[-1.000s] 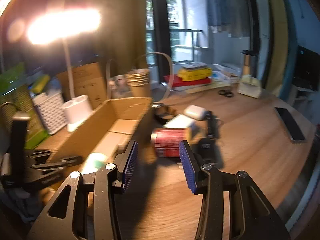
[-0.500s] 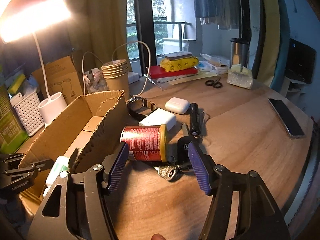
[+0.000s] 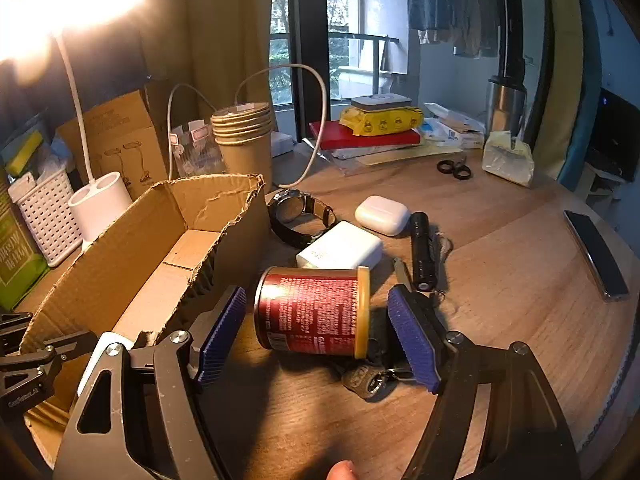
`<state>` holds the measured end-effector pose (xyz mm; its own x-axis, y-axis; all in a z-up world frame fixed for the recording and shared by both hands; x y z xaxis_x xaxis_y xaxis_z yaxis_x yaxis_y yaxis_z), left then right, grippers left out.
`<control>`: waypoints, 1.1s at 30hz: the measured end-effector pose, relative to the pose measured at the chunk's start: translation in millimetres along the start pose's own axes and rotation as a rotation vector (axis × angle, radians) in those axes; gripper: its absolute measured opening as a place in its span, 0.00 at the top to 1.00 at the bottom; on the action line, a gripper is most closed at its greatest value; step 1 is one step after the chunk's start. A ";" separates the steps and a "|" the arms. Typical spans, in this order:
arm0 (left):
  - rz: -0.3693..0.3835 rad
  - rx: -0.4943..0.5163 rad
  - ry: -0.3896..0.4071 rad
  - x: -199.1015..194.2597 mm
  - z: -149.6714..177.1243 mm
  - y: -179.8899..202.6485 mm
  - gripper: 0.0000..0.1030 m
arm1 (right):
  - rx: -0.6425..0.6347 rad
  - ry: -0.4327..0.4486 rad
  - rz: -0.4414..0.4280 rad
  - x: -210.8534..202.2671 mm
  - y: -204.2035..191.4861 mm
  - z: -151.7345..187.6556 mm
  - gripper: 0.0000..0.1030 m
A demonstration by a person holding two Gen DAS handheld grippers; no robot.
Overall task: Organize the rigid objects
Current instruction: 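Move the right gripper to the red-labelled tin can and grasp it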
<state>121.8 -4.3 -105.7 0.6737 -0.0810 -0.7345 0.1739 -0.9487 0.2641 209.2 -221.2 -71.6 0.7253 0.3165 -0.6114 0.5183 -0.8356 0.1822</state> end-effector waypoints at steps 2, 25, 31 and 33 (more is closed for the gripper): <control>0.000 0.000 0.000 0.0 -0.1 0.0 0.87 | -0.006 -0.006 -0.002 3.4 -1.9 -1.0 0.25; 0.000 0.000 0.000 -0.1 0.1 0.4 0.87 | 0.064 -0.037 -0.087 18.6 3.2 0.8 0.33; 0.004 0.001 -0.003 -0.1 1.2 0.8 0.87 | 0.064 -0.031 -0.086 16.0 1.5 0.7 0.34; 0.004 0.001 -0.003 -0.2 1.5 0.7 0.87 | 0.066 -0.027 -0.082 13.2 2.5 1.2 0.34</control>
Point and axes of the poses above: each gripper's, at about its wrist camera, not at the fingertips, and x roughly the way its jaws point, y to its right, z to its underside, the point moved 1 cm from there along x, roughly the way its jaws point, and after that the axes turned 14 degrees about -x, right-handed, at the moved point
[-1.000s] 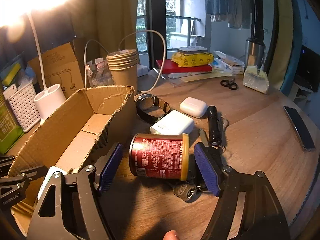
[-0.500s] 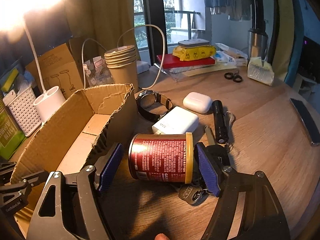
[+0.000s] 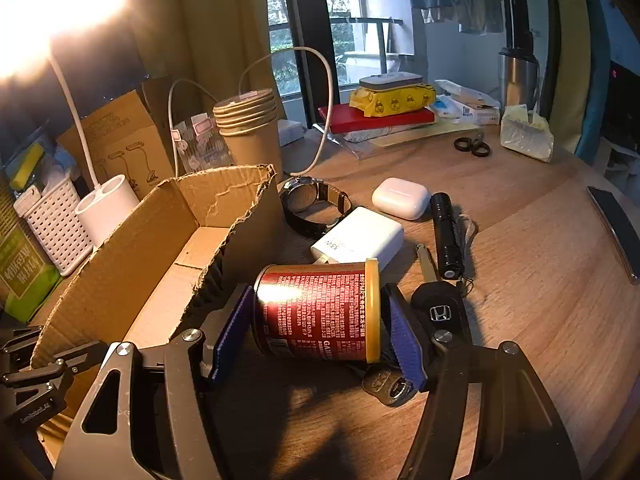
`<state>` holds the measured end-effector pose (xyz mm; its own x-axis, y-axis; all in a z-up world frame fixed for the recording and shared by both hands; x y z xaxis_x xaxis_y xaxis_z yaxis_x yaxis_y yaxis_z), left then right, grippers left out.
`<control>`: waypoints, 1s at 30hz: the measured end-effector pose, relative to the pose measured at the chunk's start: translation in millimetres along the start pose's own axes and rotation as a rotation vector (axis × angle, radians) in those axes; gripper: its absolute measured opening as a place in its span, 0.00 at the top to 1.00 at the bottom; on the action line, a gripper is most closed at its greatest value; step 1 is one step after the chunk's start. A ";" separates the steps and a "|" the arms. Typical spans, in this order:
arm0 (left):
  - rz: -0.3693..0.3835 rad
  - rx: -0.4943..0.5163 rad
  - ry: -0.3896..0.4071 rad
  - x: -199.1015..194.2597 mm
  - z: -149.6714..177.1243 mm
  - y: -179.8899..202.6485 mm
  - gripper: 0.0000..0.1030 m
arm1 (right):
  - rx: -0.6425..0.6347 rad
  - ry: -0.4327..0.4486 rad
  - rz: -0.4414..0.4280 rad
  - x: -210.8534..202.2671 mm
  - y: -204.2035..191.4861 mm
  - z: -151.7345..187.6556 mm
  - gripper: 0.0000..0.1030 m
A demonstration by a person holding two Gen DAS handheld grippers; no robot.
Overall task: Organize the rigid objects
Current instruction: 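Move the right gripper to the red-labelled tin can and grasp it, then carry the tin can with the right gripper into the box and release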
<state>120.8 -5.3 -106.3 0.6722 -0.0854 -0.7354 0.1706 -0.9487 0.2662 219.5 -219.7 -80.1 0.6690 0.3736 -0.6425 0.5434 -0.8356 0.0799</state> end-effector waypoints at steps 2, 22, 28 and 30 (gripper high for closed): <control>0.000 0.001 0.000 -0.4 0.1 0.4 0.87 | 0.005 0.008 0.006 -3.6 1.4 -0.2 0.34; 0.000 0.001 0.001 -0.3 0.0 0.3 0.87 | -0.046 0.165 0.006 -72.8 -18.5 -22.4 0.34; 0.000 0.001 0.001 -0.3 0.0 0.3 0.87 | -0.093 0.202 -0.043 -85.8 -41.7 -30.1 0.34; 0.000 0.001 0.001 -0.3 0.1 0.2 0.87 | -0.105 0.208 -0.064 -86.4 -49.4 -31.9 0.34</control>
Point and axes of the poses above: each gripper's, at about its wrist camera, not at the fingertips, and x roughly the way its jaws point, y to its right, z to its underside, the point moved 1 cm from there along x, roughly the way its jaws point, and after that the axes turned 14 degrees about -x, right-handed, at the moved point
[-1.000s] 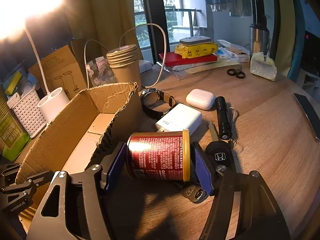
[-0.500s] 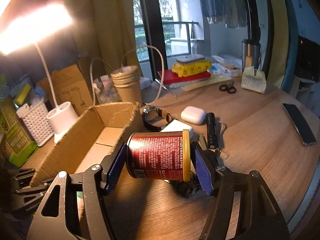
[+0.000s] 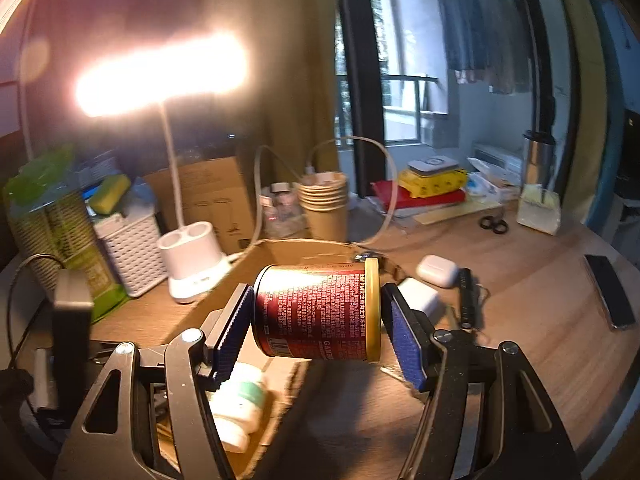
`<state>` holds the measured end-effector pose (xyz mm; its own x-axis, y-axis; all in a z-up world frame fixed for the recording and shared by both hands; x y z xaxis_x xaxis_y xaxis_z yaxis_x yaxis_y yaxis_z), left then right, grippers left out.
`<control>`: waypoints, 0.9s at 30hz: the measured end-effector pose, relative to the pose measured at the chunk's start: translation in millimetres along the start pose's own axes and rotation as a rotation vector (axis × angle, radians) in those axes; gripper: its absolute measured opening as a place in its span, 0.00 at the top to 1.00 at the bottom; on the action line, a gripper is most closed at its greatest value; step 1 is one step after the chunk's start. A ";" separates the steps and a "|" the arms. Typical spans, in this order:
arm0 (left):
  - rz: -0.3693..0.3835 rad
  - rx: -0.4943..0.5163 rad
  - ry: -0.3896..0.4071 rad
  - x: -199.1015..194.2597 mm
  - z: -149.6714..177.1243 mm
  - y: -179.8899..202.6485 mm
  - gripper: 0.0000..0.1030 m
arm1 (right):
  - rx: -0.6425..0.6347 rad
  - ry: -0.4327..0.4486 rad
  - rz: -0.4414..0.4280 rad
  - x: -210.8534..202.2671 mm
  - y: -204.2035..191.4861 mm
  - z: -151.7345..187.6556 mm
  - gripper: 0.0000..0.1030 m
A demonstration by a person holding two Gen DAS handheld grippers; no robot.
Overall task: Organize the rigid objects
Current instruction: 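Carry the tin can with the right gripper into the box and release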
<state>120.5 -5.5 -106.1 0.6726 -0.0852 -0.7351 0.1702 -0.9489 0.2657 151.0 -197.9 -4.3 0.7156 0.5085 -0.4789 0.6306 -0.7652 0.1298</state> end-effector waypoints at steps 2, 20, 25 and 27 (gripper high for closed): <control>0.000 0.000 0.000 0.0 0.0 0.3 0.87 | -0.011 0.003 -0.018 1.7 -7.1 -2.4 0.34; -0.001 0.000 0.000 0.1 -0.4 -0.1 0.87 | -0.059 -0.083 -0.132 44.9 -42.1 0.5 0.34; -0.001 0.001 0.001 0.1 -0.3 0.1 0.86 | -0.035 -0.123 -0.136 54.5 -38.7 6.4 0.34; -0.001 0.000 0.000 0.1 -0.2 0.2 0.86 | -0.028 -0.138 -0.136 58.0 -37.7 8.9 0.34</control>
Point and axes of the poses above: each gripper's, at about its wrist camera, not at the fingertips, and x roughly the way its jaws point, y to its right, z to its underside, the point moved 1 cm from there along x, roughly the way its jaws point, and after that the axes turned 14 degrees about -x, right-handed, at the moved point
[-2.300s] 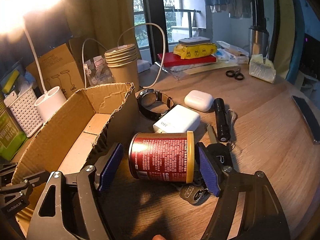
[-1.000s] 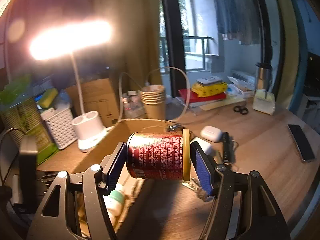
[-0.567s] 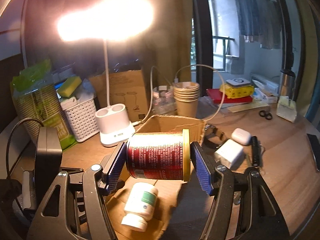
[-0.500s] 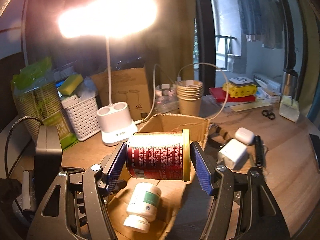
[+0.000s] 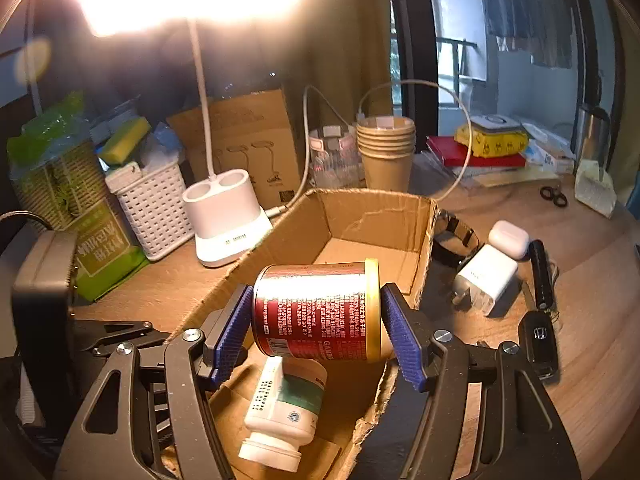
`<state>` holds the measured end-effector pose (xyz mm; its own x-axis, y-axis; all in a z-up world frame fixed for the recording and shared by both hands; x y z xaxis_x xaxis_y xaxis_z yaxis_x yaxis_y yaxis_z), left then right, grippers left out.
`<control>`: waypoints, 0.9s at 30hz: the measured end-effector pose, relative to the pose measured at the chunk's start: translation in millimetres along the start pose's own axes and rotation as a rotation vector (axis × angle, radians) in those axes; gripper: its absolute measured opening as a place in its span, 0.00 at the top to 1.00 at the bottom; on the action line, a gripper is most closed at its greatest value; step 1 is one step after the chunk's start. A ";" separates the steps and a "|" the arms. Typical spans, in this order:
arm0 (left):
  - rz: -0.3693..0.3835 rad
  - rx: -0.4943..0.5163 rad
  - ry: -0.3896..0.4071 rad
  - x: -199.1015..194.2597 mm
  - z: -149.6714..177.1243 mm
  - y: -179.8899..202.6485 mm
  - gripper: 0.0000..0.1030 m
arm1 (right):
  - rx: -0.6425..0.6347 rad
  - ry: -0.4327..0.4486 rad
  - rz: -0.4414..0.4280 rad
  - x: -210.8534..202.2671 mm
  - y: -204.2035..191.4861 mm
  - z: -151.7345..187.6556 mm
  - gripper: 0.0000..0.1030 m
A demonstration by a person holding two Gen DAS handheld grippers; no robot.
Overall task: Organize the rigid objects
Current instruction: 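Carry the tin can with the right gripper into the box and release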
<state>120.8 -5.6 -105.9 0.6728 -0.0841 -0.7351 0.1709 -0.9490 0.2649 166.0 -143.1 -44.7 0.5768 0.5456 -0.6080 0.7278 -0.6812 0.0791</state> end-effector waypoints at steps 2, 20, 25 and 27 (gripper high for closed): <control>0.000 0.001 0.000 0.0 0.0 0.0 0.86 | 0.002 -0.015 0.002 3.1 0.8 1.1 0.34; -0.004 0.009 0.006 -2.2 -3.0 -2.0 0.86 | -0.067 -0.111 0.063 16.7 -8.6 7.7 0.34; -0.005 0.010 0.007 -3.2 -2.0 -0.6 0.86 | -0.084 -0.117 0.077 17.5 -10.9 8.8 0.34; -0.005 0.010 0.007 -3.3 -2.1 -0.6 0.86 | -0.087 -0.118 0.079 17.6 -11.4 8.5 0.34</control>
<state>120.0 -4.2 -102.4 0.6771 -0.0768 -0.7319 0.1670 -0.9526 0.2545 164.8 -129.9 -63.0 0.5895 0.4274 -0.6854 0.7142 -0.6722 0.1950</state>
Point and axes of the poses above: each gripper's, at about its wrist camera, not at the fingertips, and x roughly the way its jaws point, y to its right, z to its underside, the point moved 1 cm from there along x, roughly the way its jaws point, and after that the axes turned 14 degrees about -x, right-handed, at the moved point
